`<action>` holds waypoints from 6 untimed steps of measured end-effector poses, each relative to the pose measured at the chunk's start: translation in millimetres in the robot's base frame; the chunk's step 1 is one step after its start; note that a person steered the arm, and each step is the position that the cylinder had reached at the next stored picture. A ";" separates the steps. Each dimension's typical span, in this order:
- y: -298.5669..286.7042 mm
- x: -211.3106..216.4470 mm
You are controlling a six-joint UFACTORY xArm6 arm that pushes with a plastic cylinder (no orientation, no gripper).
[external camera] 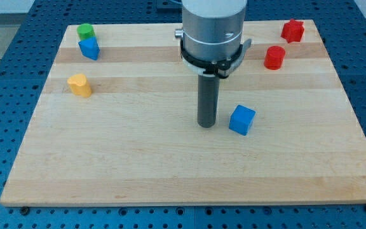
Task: Move the blue cube below the red circle
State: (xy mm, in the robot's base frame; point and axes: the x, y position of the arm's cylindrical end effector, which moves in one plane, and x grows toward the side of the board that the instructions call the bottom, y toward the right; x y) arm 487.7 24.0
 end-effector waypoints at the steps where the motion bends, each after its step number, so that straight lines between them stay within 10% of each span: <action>1: 2.9 18.3; 6: 131.0 -39.2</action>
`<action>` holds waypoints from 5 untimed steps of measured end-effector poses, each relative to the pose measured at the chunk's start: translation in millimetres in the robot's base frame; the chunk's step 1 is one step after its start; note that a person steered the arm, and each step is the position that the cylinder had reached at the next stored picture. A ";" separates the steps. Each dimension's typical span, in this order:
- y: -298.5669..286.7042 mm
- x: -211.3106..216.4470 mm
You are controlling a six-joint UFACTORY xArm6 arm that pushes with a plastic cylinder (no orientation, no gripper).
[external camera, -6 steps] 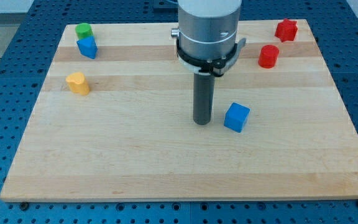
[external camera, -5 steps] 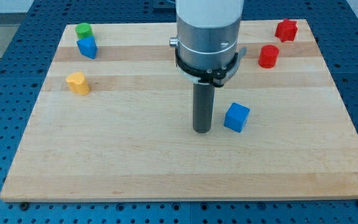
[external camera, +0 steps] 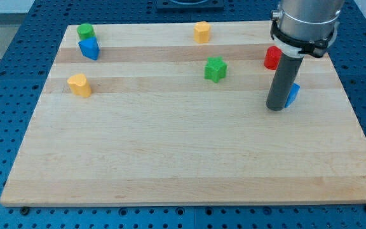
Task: Move the blue cube below the red circle
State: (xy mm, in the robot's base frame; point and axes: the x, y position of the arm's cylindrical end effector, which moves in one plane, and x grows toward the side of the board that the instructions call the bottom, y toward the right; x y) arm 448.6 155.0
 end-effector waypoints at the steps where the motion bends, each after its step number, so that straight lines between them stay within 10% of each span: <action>1: 1.5 0.3; 5: 3.9 -25.2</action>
